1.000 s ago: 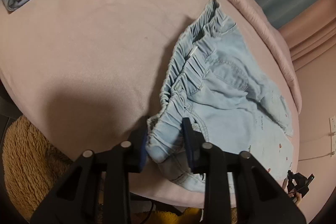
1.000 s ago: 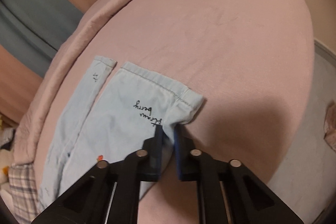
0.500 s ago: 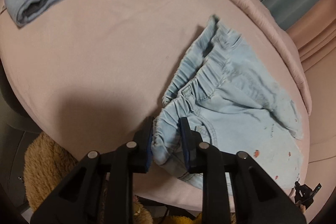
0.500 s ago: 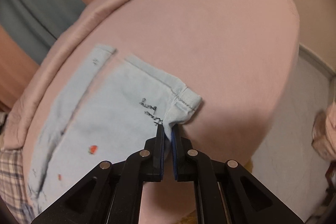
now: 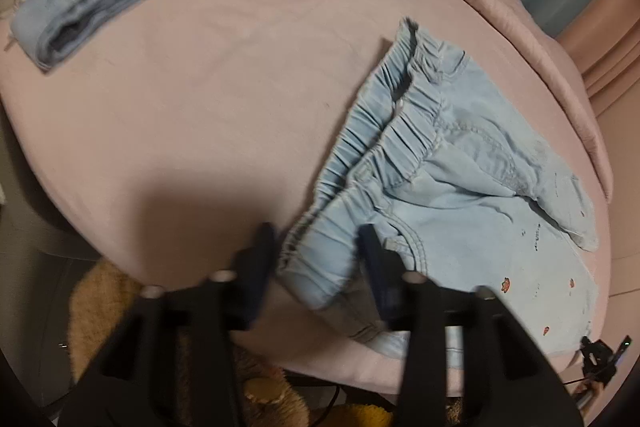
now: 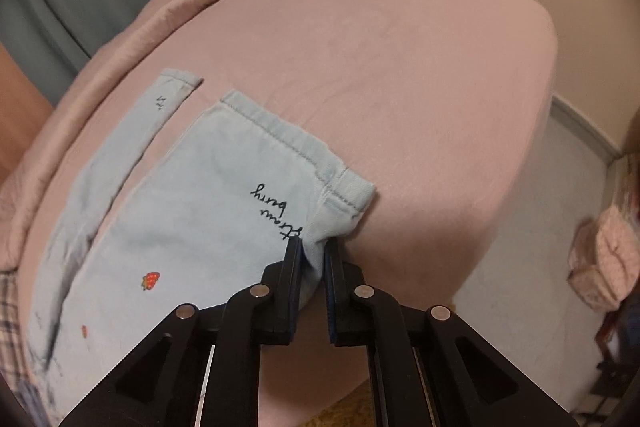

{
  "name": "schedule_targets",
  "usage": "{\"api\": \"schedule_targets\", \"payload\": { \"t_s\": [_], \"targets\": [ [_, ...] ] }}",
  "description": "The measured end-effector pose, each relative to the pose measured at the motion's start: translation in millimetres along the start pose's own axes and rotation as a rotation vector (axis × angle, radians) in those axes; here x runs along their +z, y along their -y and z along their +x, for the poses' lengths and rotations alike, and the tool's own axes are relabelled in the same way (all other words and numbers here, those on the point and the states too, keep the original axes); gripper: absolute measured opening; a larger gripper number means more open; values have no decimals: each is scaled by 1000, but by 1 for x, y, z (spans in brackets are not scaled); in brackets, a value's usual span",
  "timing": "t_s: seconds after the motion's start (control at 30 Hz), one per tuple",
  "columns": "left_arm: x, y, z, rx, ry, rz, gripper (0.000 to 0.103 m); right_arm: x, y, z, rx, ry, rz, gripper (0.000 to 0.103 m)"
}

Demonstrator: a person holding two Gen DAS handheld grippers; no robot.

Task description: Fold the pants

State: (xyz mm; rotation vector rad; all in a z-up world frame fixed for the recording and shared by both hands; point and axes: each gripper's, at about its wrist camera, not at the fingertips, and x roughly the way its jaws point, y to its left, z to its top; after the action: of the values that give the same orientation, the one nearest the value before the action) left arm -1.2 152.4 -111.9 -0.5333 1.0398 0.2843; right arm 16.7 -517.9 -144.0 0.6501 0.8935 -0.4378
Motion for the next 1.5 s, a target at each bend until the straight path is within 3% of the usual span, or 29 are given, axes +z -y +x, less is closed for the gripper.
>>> {"api": "schedule_targets", "payload": {
  "t_s": [0.03,0.07,0.13,0.2,0.27,0.4,0.5,0.63,0.7,0.9,0.93,1.0,1.07,1.17,1.3,1.37,1.43,1.5],
  "targets": [
    [3,0,-8,17,27,-6,72,2,-2,-3,-20,-3,4,17],
    [4,3,-13,26,56,-11,83,7,-4,-9,-65,11,6,34],
    [10,7,-32,15,138,-20,86,14,-15,-23,-150,83,-25,58],
    [16,16,-42,-29,171,-25,86,24,-31,-45,-169,175,-63,59],
    [21,32,-44,-108,182,-20,86,39,-53,-55,-66,184,-91,63],
    [25,74,-28,-236,140,24,85,64,-121,-48,175,107,-170,68],
    [17,104,-9,-265,83,69,80,80,-188,-25,274,39,-238,68],
    [4,128,18,-273,2,106,61,96,-271,37,253,-83,-286,68],
    [-7,126,28,-260,-30,103,51,96,-295,64,239,-144,-286,68],
    [-18,122,40,-227,-63,93,43,86,-340,132,60,-207,-270,68],
    [-17,121,40,-233,-67,84,44,86,-342,141,35,-212,-267,68],
    [-16,116,38,-239,-73,76,44,84,-342,158,-32,-213,-275,55],
    [-22,113,35,-242,-71,76,44,80,-340,156,-87,-142,-311,26],
    [-22,113,33,-243,-71,76,45,80,-325,149,-28,-140,-305,7],
    [-8,119,27,-264,-81,68,51,86,-276,96,143,-100,-275,6],
    [-3,122,19,-292,-63,55,66,80,-250,54,247,-47,-267,6],
    [4,129,10,-327,-31,46,73,67,-213,9,368,0,-247,6],
    [13,140,7,-364,-24,45,74,53,-188,-16,439,34,-236,6]
  ]
}}
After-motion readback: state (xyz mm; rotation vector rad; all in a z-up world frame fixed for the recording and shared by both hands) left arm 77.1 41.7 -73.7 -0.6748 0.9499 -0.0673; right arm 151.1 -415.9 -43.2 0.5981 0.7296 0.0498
